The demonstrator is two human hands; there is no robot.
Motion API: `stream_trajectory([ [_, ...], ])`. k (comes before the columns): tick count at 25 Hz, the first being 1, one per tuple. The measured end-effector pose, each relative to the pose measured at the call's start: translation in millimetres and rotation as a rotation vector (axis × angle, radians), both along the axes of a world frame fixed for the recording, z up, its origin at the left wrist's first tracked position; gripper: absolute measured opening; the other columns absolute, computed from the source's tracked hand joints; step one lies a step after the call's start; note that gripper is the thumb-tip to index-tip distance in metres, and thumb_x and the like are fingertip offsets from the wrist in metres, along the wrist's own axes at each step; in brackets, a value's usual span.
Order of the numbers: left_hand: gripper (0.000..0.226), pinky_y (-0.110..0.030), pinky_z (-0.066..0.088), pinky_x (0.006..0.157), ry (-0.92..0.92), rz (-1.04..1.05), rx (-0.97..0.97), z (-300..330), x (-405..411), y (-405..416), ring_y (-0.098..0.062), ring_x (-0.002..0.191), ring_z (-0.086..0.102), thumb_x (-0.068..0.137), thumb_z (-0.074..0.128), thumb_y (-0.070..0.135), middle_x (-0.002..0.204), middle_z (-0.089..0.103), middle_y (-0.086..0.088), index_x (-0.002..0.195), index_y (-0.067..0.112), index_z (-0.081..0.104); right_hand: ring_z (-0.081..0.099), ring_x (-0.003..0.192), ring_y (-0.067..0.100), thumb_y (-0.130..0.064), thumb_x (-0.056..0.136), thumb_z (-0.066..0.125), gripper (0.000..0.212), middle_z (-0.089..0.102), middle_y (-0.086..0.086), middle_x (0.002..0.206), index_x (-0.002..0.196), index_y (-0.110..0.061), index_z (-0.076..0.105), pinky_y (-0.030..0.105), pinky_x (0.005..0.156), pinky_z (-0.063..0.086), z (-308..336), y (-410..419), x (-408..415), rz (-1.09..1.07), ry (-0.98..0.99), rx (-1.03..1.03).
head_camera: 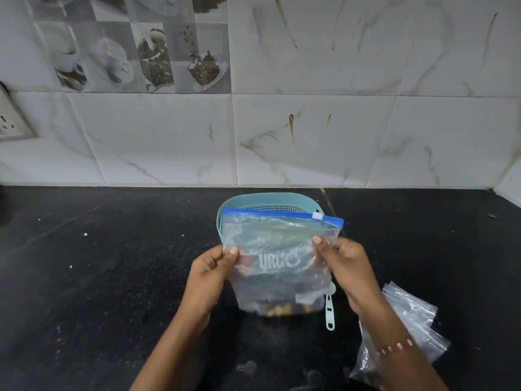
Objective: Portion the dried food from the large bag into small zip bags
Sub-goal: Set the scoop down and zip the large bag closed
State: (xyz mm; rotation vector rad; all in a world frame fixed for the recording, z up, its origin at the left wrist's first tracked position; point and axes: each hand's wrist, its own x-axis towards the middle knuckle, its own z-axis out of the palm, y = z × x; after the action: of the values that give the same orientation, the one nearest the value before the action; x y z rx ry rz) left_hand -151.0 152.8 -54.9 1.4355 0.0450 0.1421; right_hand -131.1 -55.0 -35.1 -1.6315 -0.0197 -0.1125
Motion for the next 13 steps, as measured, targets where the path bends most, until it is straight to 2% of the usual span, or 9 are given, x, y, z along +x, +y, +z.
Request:
stream_trajectory([
  [2, 0.019, -0.028, 0.057, 0.075, -0.072, 0.013, 0.0, 5.8, 1.6, 3.3, -0.017, 0.076, 0.069, 0.088, 0.052, 0.013, 0.078, 0.073, -0.008, 0.083, 0.006, 0.068, 0.065, 0.06, 0.008, -0.016, 0.085, 0.059, 0.023, 0.07, 0.001, 0.058, 0.065, -0.007, 0.067, 0.012, 0.062, 0.051, 9.1, -5.3, 0.3, 0.012, -0.045, 0.056],
  [4, 0.024, -0.024, 0.055, 0.072, -0.109, 0.014, 0.038, 2.6, -0.9, 5.7, -0.016, 0.071, 0.068, 0.089, 0.05, 0.015, 0.076, 0.072, -0.011, 0.082, -0.002, 0.065, 0.068, 0.065, 0.008, -0.014, 0.084, 0.06, 0.022, 0.071, 0.002, 0.062, 0.066, -0.004, 0.068, 0.011, 0.064, 0.051, 7.9, -8.3, -6.0, 0.051, -0.046, 0.061],
  [6, 0.036, -0.027, 0.054, 0.064, -0.067, -0.018, 0.067, -14.7, -9.3, 6.2, -0.022, 0.066, 0.065, 0.089, 0.053, 0.023, 0.074, 0.07, -0.018, 0.078, -0.01, 0.062, 0.066, 0.059, 0.008, -0.027, 0.078, 0.06, 0.028, 0.071, 0.002, 0.059, 0.063, -0.005, 0.068, 0.009, 0.061, 0.049, -6.9, -10.9, -20.6, 0.115, 0.042, -0.048],
  [8, 0.044, -0.027, 0.049, 0.054, 0.054, -0.058, 0.061, -38.0, -20.7, 6.1, -0.024, 0.059, 0.059, 0.087, 0.06, 0.03, 0.067, 0.066, -0.02, 0.071, -0.012, 0.059, 0.065, 0.055, 0.011, -0.041, 0.072, 0.058, 0.038, 0.07, 0.006, 0.057, 0.062, -0.006, 0.067, 0.015, 0.063, 0.049, -27.6, -17.0, -36.1, 0.178, 0.175, -0.212],
  [11, 0.034, -0.023, 0.046, 0.046, 0.217, -0.061, 0.139, -67.5, -35.4, 4.6, -0.017, 0.05, 0.056, 0.088, 0.061, 0.024, 0.055, 0.063, -0.007, 0.063, 0.001, 0.059, 0.069, 0.057, 0.016, -0.035, 0.076, 0.068, 0.04, 0.07, 0.021, 0.072, 0.084, 0.004, 0.064, 0.034, 0.068, 0.049, -57.9, -24.7, -46.8, 0.116, 0.31, -0.359],
  [13, 0.015, -0.034, 0.052, 0.057, 0.248, 0.02, 0.313, -76.9, -42.6, 0.0, -0.018, 0.055, 0.06, 0.086, 0.064, 0.021, 0.059, 0.066, -0.004, 0.077, 0.009, 0.063, 0.069, 0.067, 0.017, -0.027, 0.077, 0.072, 0.036, 0.071, 0.012, 0.08, 0.105, -0.008, 0.061, 0.037, 0.075, 0.054, -68.3, -19.2, -51.0, 0.025, 0.267, -0.505],
])
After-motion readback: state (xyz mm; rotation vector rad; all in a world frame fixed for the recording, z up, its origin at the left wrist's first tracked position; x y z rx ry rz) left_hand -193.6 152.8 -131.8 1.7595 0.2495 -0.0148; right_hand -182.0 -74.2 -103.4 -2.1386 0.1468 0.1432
